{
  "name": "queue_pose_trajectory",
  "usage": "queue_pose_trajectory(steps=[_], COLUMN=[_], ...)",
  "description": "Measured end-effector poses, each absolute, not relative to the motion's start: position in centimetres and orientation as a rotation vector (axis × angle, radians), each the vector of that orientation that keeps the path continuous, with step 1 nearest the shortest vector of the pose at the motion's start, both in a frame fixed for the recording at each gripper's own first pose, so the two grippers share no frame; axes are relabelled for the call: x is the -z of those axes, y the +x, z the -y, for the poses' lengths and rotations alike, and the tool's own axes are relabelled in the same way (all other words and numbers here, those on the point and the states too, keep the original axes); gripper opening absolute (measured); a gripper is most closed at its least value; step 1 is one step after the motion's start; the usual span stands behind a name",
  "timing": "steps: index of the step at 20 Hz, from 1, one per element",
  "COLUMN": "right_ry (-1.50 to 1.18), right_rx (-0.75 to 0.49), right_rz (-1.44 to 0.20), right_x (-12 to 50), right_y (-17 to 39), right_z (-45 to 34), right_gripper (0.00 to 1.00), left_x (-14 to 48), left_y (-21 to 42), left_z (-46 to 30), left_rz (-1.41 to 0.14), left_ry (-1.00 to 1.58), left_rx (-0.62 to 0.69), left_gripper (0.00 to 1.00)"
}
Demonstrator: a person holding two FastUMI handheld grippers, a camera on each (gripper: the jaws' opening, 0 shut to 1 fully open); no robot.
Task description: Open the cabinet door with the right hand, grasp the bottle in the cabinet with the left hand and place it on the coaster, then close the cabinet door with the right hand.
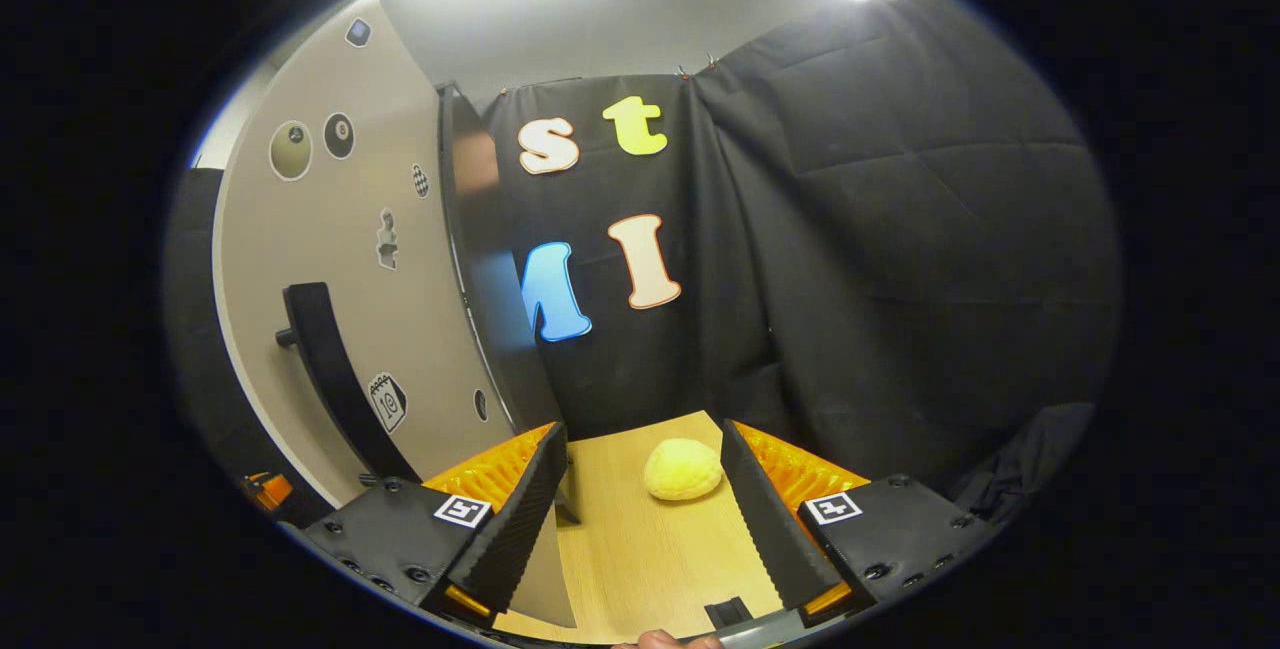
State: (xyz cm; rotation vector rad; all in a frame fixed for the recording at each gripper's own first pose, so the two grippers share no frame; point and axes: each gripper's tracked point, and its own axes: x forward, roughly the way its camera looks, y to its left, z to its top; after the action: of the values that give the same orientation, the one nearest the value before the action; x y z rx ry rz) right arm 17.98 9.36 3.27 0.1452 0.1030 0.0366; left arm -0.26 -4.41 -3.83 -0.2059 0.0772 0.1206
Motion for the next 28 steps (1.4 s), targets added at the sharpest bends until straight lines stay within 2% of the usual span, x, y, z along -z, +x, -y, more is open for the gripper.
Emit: queue_pose_trajectory(steps=[1, 2, 3, 4, 5, 6, 7, 9, 15, 18, 21, 23, 25, 26, 27, 28], right_ry=[0.133, 0.125, 0.120, 0.115, 0.109, 0.105, 0.102, 0.087, 0.014, -0.026, -0.086, -0.089, -0.065, -0.058, -0.060, -0.066], right_rx=[-0.047, -0.058, -0.072, -0.084, -0.096, -0.108, -0.120, -0.152, -0.213, -0.221, -0.217, -0.218, -0.225, -0.229, -0.232, -0.237], right_rz=[-0.094, -0.089, -0.084, -0.075, -0.063, -0.054, -0.046, -0.032, -0.017, -0.023, -0.015, -0.025, -0.046, -0.050, -0.048, -0.045], right_x=[-3.7, -4.1, -4.6, -5.1, -5.7, -6.3, -6.8, -7.9, -9.1, -8.9, -9.1, -9.0, -8.8, -8.7, -8.7, -8.9], right_y=[17.8, 17.7, 17.5, 17.3, 17.1, 17.0, 16.9, 16.5, 16.3, 16.7, 16.6, 16.6, 16.6, 16.7, 16.6, 16.4], right_z=[-9.6, -9.9, -10.2, -10.6, -10.8, -11.2, -11.5, -12.2, -14.5, -15.6, -16.1, -16.6, -17.2, -17.7, -18.3, -18.9], right_gripper=[0.92, 0.92, 0.98, 0.98, 0.98, 0.98, 0.98, 0.98, 0.98, 0.98, 0.98, 0.92, 0.89, 0.89, 0.95, 0.89], left_x=[2.8, 1.9, 0.9, -0.1, -1.1, -1.9, -2.5, -3.1, -5.1, -4.9, -3.6, -2.7, -1.9, -1.5, -1.2, -1.0], left_y=[-0.4, -0.4, -0.6, -0.8, -1.1, -1.3, -1.5, -2.1, -4.2, -5.0, -5.6, -6.3, -6.8, -6.9, -7.1, -7.1], left_z=[4.2, 3.8, 3.4, 3.2, 2.7, 2.2, 2.1, 1.8, 0.4, -0.3, -1.0, -1.6, -2.3, -2.5, -2.9, -2.9], left_rz=[-0.078, -0.079, -0.077, -0.073, -0.065, -0.059, -0.060, -0.079, -0.069, -0.060, -0.066, -0.081, -0.092, -0.098, -0.102, -0.103], left_ry=[-0.221, -0.231, -0.238, -0.238, -0.234, -0.231, -0.232, -0.240, -0.228, -0.261, -0.308, -0.323, -0.315, -0.314, -0.318, -0.325], left_rx=[-0.118, -0.120, -0.124, -0.127, -0.136, -0.146, -0.147, -0.150, -0.180, -0.199, -0.212, -0.218, -0.226, -0.225, -0.223, -0.219], left_gripper=[0.84, 0.86, 0.84, 0.86, 0.84, 0.88, 0.84, 0.86, 0.83, 0.86, 0.84, 0.86, 0.84, 0.84, 0.84, 0.84])
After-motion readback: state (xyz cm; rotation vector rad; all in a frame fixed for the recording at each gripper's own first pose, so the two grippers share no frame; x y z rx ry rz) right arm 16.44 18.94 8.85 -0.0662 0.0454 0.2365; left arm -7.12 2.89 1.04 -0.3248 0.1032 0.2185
